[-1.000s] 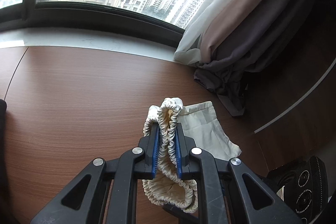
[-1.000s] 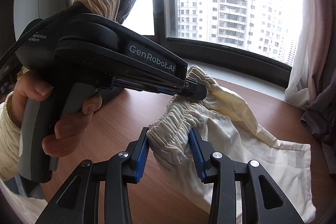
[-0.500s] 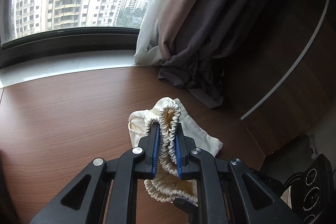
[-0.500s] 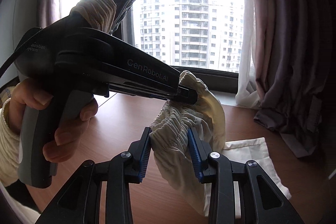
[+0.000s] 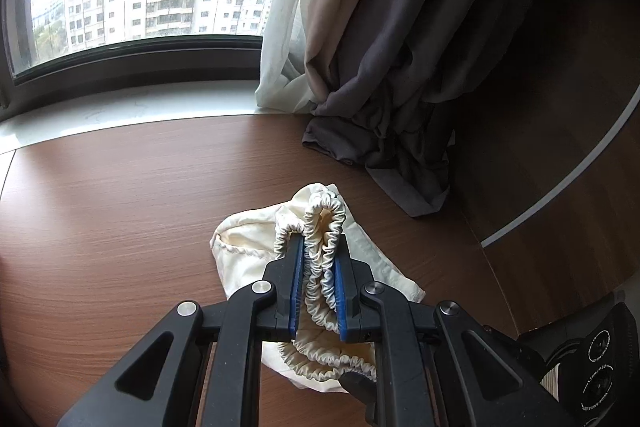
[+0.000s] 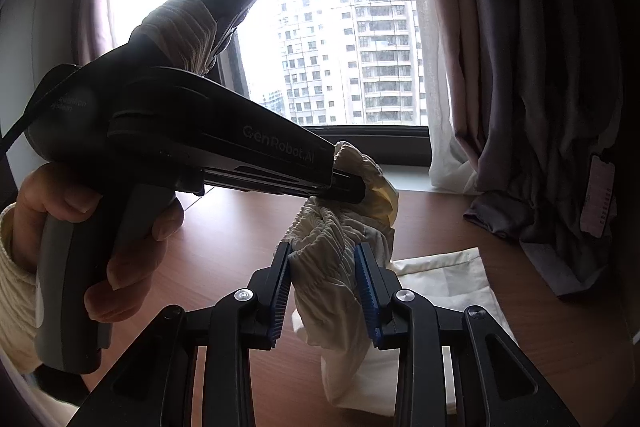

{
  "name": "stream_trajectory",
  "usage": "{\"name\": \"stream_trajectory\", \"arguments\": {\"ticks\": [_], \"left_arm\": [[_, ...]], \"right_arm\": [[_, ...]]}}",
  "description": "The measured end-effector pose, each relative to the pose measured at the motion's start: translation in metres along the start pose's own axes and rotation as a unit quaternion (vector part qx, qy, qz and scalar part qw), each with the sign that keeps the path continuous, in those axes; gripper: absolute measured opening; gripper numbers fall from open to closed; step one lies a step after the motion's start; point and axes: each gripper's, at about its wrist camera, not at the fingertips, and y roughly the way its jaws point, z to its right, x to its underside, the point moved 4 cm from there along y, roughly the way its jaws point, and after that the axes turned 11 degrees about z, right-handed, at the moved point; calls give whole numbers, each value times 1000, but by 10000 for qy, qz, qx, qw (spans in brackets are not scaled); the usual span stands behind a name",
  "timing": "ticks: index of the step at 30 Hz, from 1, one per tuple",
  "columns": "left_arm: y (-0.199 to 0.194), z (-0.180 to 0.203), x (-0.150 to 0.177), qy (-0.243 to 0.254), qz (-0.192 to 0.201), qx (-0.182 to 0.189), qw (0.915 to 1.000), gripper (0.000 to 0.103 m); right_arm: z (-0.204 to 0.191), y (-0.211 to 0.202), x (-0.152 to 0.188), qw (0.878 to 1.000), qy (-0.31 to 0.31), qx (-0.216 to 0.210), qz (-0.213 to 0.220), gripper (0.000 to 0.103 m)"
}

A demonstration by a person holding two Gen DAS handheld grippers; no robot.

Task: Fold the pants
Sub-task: 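Lift the held waistband with both tools and fold it over the shorts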

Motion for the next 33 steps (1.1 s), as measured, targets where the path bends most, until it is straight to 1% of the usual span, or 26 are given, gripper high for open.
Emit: {"name": "stream_trajectory", "arguments": {"ticks": [9,19,23,29,33], "left_arm": [[60,41,2,-10,-364,-171,9992,15],[121,67,22,102,-936,-339,9950,16],[137,72,27,93,-1073,-370,9935,18],[155,81,33,112,-1232,-274,9919,23],[154,92,28,240,-1095,-138,9936,27]], "right_arm": [[60,2,10,9994,291,7,-195,32],[117,6,40,9948,805,167,-599,31],[136,9,50,9928,932,244,-712,31],[155,11,61,9894,1099,397,-859,31],[168,11,68,9868,1170,587,-953,31]]}}
